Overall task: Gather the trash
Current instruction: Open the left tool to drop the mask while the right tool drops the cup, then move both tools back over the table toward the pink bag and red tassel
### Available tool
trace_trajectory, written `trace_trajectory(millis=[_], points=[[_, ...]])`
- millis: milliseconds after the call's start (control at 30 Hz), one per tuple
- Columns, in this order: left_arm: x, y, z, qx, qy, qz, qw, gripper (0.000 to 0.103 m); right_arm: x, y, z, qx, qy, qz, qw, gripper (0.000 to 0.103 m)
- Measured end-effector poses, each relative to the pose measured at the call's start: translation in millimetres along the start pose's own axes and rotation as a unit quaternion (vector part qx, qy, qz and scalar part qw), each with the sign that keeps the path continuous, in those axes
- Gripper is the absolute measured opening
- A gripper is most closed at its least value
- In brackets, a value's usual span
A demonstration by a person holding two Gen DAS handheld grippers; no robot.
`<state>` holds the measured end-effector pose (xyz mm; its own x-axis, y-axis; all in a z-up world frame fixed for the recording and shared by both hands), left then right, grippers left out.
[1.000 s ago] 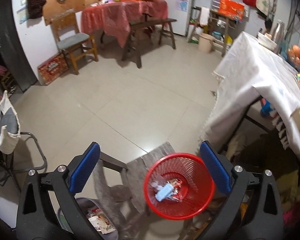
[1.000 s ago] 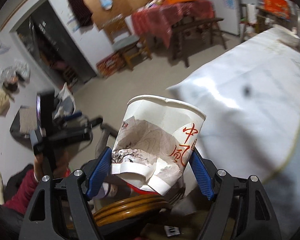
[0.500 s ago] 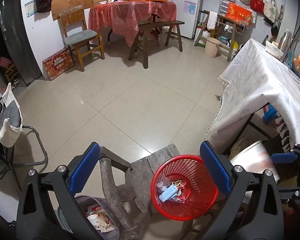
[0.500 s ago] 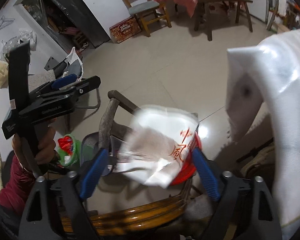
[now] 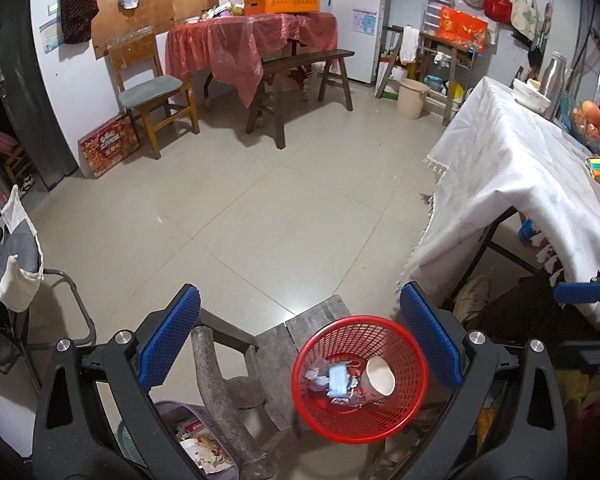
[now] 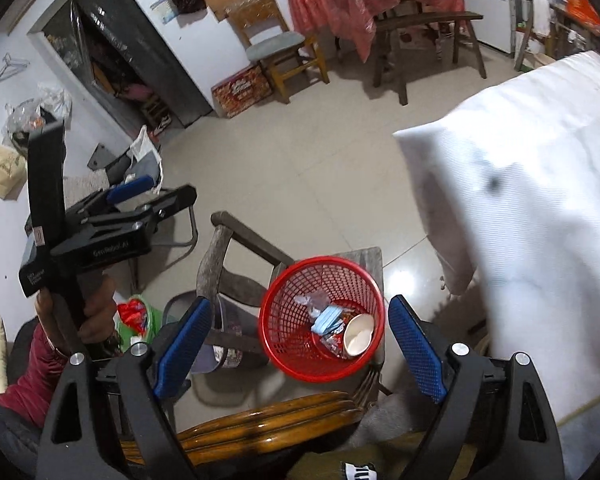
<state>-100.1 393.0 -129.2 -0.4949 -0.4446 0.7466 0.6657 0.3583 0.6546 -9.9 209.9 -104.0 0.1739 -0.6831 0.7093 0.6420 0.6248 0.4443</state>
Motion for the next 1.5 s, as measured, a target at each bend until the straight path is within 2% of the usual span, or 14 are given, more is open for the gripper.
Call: trace_trajectory(millis=[467,767,1100,1400,1500], points=[[38,16,-40,-0.036,-0.029,-0.040,0.9981,0.096,72,-12,-28,-0.019,-0.026,-0.083,0.996,0.088],[62,24,-94,-0.073,-0.070,-0.061,0.9930,0.096,139,-35,-61,-0.049,-0.062,-0.163,0.983,0.090],[83,30,-182,-0.127,-0.128,-0.067,0.9814,0.096,220,-88,-133,-0.124,-0.106,-0.252,0.954,0.094],[100,33,-274,-0.156,-0.195,-0.060,0.9664,0.096,291,-152,-197,-0.187,-0.164,-0.318,0.915,0.094],[103,37,-312,-0.170,-0.218,-0.048,0.9598,0.096,316,-173,-221,-0.209,-0.194,-0.337,0.897,0.095]])
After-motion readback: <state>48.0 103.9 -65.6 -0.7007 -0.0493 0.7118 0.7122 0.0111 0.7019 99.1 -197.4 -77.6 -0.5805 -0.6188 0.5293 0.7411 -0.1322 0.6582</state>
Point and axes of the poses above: each gripper's, at about its wrist camera, not at the fingertips, and x roughly against the way its jaws point, z to its left, y to its top, the point moved 3 cm from there along -x, roughly the way its jaws point, and after that the axes turned 10 degrees about y, right-handed, at the moved point
